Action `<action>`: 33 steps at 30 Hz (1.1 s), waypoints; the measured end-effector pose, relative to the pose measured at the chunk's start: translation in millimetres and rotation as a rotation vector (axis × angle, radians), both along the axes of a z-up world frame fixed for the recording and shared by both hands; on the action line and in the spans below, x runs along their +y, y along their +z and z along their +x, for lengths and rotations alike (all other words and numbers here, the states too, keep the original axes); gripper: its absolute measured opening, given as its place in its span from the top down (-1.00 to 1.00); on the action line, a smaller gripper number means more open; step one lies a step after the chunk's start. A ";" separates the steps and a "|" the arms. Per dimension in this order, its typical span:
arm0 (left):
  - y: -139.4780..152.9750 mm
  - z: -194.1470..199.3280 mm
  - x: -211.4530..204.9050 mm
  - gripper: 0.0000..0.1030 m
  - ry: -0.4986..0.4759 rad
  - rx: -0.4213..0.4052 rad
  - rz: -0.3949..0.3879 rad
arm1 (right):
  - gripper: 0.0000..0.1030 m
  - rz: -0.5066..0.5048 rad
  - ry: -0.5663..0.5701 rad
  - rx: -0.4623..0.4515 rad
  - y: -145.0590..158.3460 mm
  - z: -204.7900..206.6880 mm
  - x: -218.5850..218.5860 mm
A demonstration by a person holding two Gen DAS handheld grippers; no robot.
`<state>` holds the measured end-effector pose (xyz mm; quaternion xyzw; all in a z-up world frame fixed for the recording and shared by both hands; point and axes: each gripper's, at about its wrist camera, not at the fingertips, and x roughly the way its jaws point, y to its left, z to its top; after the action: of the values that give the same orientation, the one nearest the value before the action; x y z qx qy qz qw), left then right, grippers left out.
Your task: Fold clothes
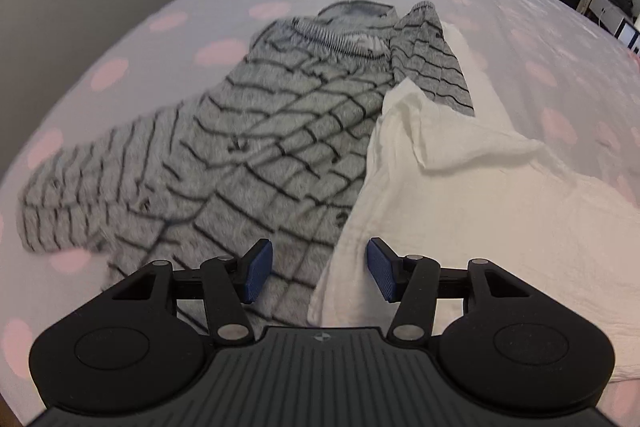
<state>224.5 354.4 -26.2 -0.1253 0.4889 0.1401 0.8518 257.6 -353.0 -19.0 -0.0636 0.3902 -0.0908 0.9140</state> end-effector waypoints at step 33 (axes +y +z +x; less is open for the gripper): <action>56.4 51.2 -260.0 0.79 -0.562 -0.146 -0.208 | -0.27 0.014 0.252 0.094 13.9 -9.5 61.1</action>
<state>275.7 94.4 30.2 -0.0813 0.4535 -0.1614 0.8727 248.2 -292.0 -5.1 -0.1100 0.4219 0.0302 0.8994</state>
